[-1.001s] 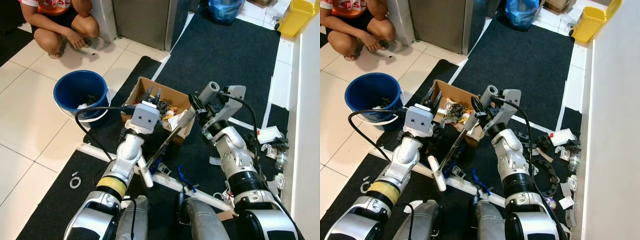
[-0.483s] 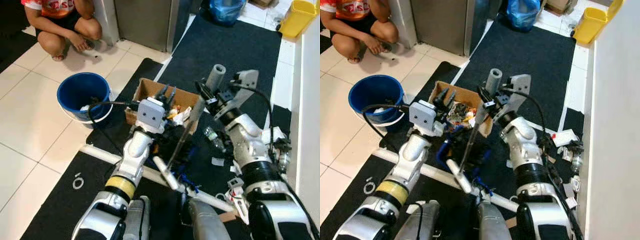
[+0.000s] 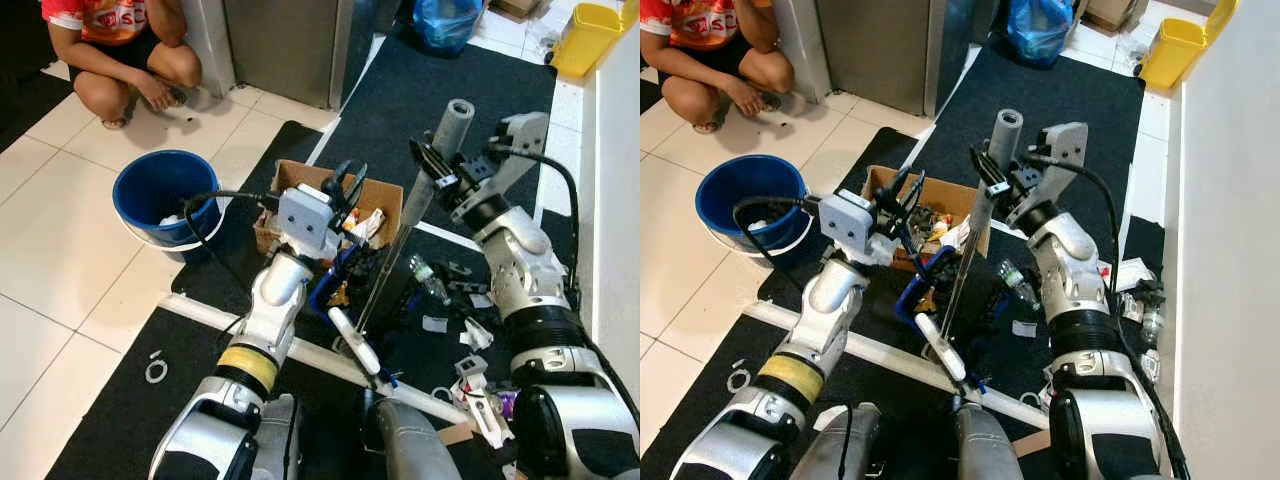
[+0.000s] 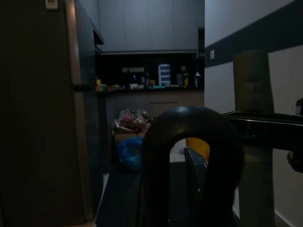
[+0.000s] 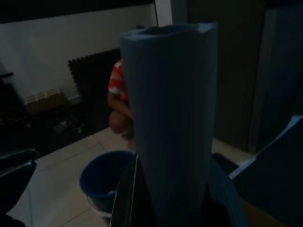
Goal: Sweep floor
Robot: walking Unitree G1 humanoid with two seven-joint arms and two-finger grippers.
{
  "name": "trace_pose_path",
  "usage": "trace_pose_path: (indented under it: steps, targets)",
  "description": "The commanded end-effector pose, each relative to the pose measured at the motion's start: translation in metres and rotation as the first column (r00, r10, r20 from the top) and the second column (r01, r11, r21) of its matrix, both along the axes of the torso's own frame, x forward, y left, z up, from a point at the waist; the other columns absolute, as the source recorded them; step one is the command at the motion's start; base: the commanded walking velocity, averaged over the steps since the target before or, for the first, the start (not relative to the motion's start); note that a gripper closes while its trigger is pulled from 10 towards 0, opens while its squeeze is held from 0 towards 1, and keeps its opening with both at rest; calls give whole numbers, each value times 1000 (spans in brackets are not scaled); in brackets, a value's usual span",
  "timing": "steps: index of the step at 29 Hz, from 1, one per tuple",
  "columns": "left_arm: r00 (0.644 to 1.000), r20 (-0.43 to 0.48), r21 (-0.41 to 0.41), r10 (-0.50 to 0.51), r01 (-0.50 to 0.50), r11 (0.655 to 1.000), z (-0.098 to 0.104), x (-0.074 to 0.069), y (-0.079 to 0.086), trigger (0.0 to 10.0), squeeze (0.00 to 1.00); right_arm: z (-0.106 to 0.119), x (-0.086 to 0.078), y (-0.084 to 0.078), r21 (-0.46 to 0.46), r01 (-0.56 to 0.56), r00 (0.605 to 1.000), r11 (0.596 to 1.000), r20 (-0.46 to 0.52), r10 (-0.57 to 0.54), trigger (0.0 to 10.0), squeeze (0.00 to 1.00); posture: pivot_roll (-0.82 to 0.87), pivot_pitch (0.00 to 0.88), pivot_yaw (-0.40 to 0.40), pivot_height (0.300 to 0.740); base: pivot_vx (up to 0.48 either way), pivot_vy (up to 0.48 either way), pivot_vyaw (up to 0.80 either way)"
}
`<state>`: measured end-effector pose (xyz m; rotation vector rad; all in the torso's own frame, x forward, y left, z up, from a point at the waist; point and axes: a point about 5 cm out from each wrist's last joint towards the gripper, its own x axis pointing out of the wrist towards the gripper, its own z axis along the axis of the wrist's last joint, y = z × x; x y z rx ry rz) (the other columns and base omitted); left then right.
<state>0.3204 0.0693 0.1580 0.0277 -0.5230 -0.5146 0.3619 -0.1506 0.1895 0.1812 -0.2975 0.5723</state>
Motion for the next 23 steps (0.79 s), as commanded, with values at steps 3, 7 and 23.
trace_pose_path:
  steps: [3,7,23]
  targets:
    - [985,173,-108,-7,27,994,47,5,2,10000,0,29,2,1,-21,7,994,1000,111,-5,10000,0,129,45,-64,740,0,0,0]
    - [980,197,-117,-6,29,993,56,8,4,10000,0,39,3,0,-28,16,990,999,140,-12,10000,0,129,45,-64,740,0,0,0]
    - [949,217,-114,228,-207,972,74,28,61,10000,0,44,7,47,-59,-19,987,998,160,29,10000,0,146,77,-93,740,0,0,0]
